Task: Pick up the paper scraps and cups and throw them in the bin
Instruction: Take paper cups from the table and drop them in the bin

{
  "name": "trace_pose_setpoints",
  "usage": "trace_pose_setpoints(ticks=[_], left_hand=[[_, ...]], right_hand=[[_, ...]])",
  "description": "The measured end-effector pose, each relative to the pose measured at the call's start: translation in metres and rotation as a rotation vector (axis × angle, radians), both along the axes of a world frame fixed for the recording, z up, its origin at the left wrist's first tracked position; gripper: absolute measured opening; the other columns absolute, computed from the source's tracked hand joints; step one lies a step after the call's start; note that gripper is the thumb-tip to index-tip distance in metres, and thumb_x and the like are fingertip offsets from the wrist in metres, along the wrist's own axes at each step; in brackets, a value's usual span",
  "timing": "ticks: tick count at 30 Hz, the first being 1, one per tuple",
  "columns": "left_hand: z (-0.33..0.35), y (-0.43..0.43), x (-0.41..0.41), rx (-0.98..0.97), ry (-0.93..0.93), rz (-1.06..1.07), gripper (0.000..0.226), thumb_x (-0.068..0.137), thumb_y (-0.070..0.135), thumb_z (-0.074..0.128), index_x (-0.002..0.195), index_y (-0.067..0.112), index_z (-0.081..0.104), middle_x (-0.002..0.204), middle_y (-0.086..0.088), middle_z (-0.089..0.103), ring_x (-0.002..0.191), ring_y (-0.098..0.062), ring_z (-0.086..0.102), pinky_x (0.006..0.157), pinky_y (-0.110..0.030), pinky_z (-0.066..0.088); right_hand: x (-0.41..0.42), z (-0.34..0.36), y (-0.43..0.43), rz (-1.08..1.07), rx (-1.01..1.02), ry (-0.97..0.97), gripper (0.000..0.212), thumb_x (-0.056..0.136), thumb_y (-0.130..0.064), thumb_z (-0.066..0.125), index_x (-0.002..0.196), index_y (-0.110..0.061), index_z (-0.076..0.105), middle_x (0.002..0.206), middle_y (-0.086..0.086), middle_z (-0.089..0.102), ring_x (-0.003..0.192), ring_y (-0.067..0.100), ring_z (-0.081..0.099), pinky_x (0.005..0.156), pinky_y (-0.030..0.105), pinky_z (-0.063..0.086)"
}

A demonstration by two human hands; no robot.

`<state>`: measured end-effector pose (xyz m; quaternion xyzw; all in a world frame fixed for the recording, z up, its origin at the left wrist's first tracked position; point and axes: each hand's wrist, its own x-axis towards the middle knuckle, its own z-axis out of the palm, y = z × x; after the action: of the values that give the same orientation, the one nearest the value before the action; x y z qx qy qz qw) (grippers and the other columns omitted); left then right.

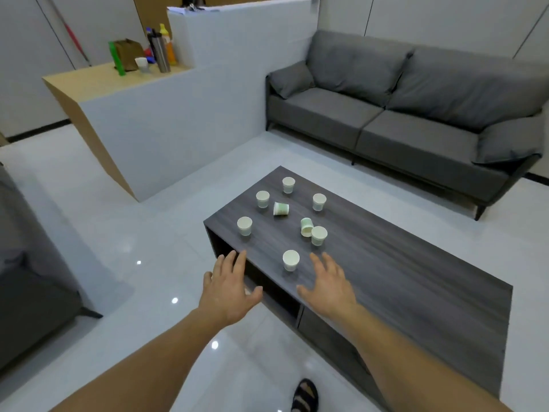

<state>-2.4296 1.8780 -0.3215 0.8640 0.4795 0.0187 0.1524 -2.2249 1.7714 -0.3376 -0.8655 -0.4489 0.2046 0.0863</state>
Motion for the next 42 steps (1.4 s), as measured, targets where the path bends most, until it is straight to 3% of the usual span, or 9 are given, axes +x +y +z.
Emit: trace_pose_setpoints(ticks=[9,18,23,25,28,34,38,42], left_hand=[[-0.048,0.094,0.075,-0.093,0.055,-0.055,0.090,0.082,0.063,0.047,0.152,0.024,0.007,0.159,0.000,0.011,0.147,-0.022,0.006,0.116,-0.046,0.019],[-0.160,0.226,0.144,-0.279,0.116,-0.258,0.090,0.081,0.059,0.048,0.151,0.024,0.004,0.159,-0.001,0.009,0.147,-0.023,0.005,0.116,-0.045,0.019],[-0.225,0.264,0.160,-0.452,0.042,-0.373,0.091,0.078,0.045,0.063,0.151,0.024,0.012,0.154,0.000,0.024,0.140,-0.018,0.026,0.112,-0.035,0.031],[-0.251,0.270,0.162,-0.517,0.008,-0.392,0.091,0.078,0.041,0.067,0.150,0.027,0.015,0.152,0.004,0.028,0.136,-0.015,0.032,0.109,-0.031,0.036],[-0.283,0.275,0.166,-0.557,0.001,-0.429,0.092,0.077,0.040,0.070,0.150,0.031,0.014,0.152,0.008,0.029,0.135,-0.011,0.034,0.105,-0.027,0.039],[-0.311,0.277,0.194,-0.659,-0.090,-0.459,0.091,0.073,0.040,0.075,0.147,0.030,0.022,0.149,0.009,0.033,0.136,-0.009,0.034,0.107,-0.025,0.036],[-0.313,0.279,0.226,-0.707,-0.163,-0.470,0.091,0.071,0.035,0.075,0.147,0.027,0.026,0.147,0.008,0.037,0.135,-0.007,0.033,0.111,-0.027,0.031],[-0.313,0.280,0.246,-0.703,-0.207,-0.533,0.077,0.068,0.034,0.076,0.137,0.026,0.042,0.130,0.009,0.052,0.120,-0.006,0.048,0.101,-0.035,0.044]], right_hand=[[0.058,-0.058,0.100,0.036,-0.125,0.071,0.085,0.085,-0.055,0.056,0.152,-0.035,0.008,0.162,0.001,0.001,0.147,0.027,0.009,0.114,0.046,0.028],[0.093,-0.161,0.194,-0.097,-0.309,0.131,0.090,0.084,-0.052,0.061,0.153,-0.034,0.007,0.162,0.004,0.004,0.146,0.030,0.013,0.112,0.045,0.032],[0.093,-0.234,0.231,-0.078,-0.364,0.117,0.094,0.082,-0.050,0.063,0.152,-0.033,0.002,0.161,0.001,0.000,0.142,0.032,0.018,0.107,0.046,0.036],[0.093,-0.260,0.240,-0.082,-0.345,0.112,0.091,0.082,-0.046,0.064,0.151,-0.033,0.006,0.160,-0.002,-0.002,0.141,0.031,0.020,0.105,0.046,0.037],[0.095,-0.284,0.244,-0.144,-0.305,0.156,0.083,0.086,-0.040,0.062,0.151,-0.033,0.012,0.157,-0.001,0.012,0.137,0.027,0.029,0.104,0.040,0.039],[0.110,-0.285,0.256,-0.537,-0.041,0.373,0.079,0.082,-0.042,0.063,0.150,-0.031,0.024,0.147,-0.002,0.035,0.128,0.021,0.044,0.102,0.037,0.043],[0.117,-0.276,0.260,-0.491,0.062,0.494,0.082,0.077,-0.050,0.062,0.148,-0.040,0.023,0.147,-0.009,0.041,0.130,0.013,0.044,0.103,0.032,0.043],[0.138,-0.270,0.258,-0.469,0.130,0.544,0.081,0.075,-0.059,0.061,0.146,-0.041,0.027,0.142,-0.013,0.049,0.127,0.009,0.048,0.103,0.031,0.043]])
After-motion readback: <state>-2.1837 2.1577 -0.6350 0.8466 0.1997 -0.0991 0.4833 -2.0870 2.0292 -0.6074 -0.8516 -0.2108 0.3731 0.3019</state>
